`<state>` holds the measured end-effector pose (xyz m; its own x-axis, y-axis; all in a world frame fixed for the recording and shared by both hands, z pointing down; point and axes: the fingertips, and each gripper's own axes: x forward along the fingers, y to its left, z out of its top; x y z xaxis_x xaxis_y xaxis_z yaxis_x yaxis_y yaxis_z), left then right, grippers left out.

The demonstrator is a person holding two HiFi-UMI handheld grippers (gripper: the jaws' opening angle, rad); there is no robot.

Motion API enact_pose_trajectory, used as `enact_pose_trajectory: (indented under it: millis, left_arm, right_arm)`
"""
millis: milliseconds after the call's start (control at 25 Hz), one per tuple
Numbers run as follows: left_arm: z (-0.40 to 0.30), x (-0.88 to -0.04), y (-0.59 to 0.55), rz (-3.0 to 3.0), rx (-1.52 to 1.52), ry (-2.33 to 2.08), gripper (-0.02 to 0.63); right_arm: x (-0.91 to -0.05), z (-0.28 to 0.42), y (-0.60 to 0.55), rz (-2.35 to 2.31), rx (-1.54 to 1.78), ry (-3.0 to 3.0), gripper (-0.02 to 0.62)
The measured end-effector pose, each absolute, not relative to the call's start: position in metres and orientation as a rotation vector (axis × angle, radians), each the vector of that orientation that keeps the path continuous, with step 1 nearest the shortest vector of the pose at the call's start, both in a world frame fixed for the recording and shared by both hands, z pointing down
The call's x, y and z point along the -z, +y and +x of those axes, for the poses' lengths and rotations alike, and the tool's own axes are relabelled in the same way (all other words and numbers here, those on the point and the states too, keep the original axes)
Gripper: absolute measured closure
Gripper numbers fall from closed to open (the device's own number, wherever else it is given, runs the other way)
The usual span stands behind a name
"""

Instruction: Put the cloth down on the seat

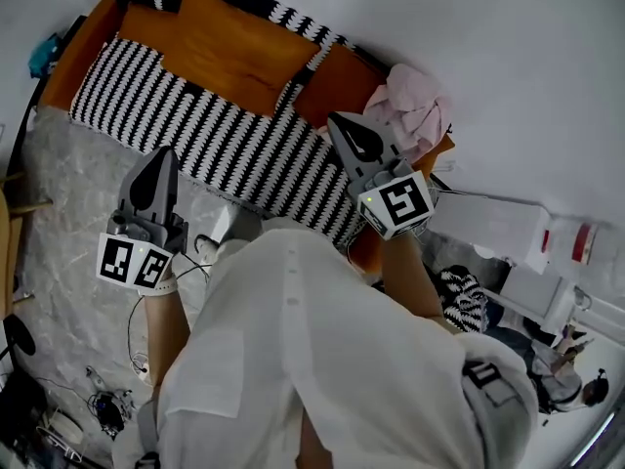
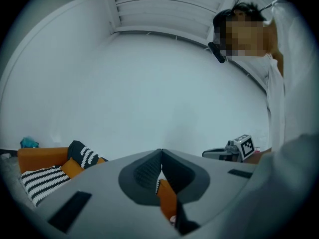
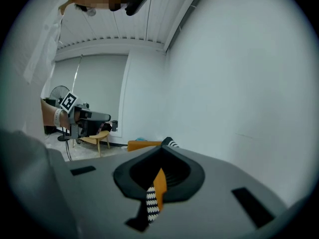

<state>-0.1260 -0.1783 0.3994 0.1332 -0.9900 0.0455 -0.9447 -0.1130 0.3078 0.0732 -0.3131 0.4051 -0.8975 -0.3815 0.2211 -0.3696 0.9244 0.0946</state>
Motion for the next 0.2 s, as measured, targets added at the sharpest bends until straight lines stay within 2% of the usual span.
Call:
enact_pose_trajectory:
  millis: [200]
  left_arm:
    - [-0.155,-0.398,-0.142,2.149,0.264,-1.901,0.588]
  right_arm:
    - [-0.405,0.04,-0.283,0.546,0.092,-2.835,0.586]
